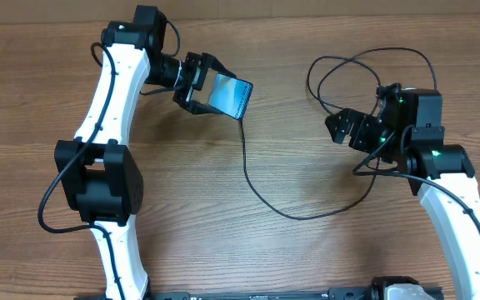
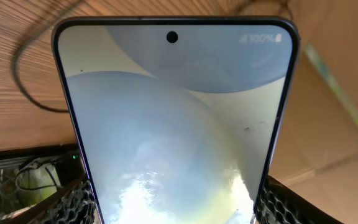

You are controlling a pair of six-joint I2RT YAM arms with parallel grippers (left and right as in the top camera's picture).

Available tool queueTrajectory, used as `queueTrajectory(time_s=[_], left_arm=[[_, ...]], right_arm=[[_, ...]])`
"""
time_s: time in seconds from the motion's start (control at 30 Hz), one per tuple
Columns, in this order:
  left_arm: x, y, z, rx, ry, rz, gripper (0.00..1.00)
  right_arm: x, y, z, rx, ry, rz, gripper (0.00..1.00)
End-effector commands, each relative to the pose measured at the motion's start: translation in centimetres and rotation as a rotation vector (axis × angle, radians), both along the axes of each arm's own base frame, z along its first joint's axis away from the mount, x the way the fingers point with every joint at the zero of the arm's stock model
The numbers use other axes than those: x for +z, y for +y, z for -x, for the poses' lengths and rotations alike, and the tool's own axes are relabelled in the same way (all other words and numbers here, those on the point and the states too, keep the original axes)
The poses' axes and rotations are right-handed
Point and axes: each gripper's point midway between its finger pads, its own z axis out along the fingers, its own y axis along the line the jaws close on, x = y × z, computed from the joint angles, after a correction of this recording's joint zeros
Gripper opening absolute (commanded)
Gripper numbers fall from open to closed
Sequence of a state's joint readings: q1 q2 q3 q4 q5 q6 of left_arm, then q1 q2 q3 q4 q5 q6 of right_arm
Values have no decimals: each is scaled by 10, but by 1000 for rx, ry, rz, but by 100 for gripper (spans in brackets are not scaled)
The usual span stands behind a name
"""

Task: Plug charger to phone and switch on socket
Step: 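Move the right gripper toward the held phone's bottom edge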

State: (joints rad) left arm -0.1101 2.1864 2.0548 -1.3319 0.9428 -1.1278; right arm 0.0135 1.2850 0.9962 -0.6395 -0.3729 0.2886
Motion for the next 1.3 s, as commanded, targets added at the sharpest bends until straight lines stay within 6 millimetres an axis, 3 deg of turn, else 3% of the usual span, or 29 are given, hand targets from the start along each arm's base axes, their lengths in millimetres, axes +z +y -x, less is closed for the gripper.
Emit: queueTrajectory(time_s=[0.0, 0.23, 0.47, 0.73, 0.9, 1.1, 1.27], left_arm=[[-5, 10, -7, 78, 37, -108, 33], [-26, 30, -12, 142, 52, -285, 29], [-36, 37, -13, 159, 45, -382, 27], [-42, 39, -12, 157, 32, -448, 29], [-43, 37, -11, 150, 25, -469, 29], [-43, 27, -7, 126, 19, -471, 29], [-43, 14, -3, 98, 13, -470, 29]], right_arm=[[27, 25, -3, 89, -56, -136, 100], [28, 35, -14, 43, -24, -250, 100], [28, 78, -21, 176, -18, -362, 100], [7, 126, -22, 262, 48, -421, 100], [6, 154, -23, 310, 29, -442, 91], [-6, 169, -27, 222, 57, -408, 78], [-2, 183, -25, 230, 36, -412, 71]])
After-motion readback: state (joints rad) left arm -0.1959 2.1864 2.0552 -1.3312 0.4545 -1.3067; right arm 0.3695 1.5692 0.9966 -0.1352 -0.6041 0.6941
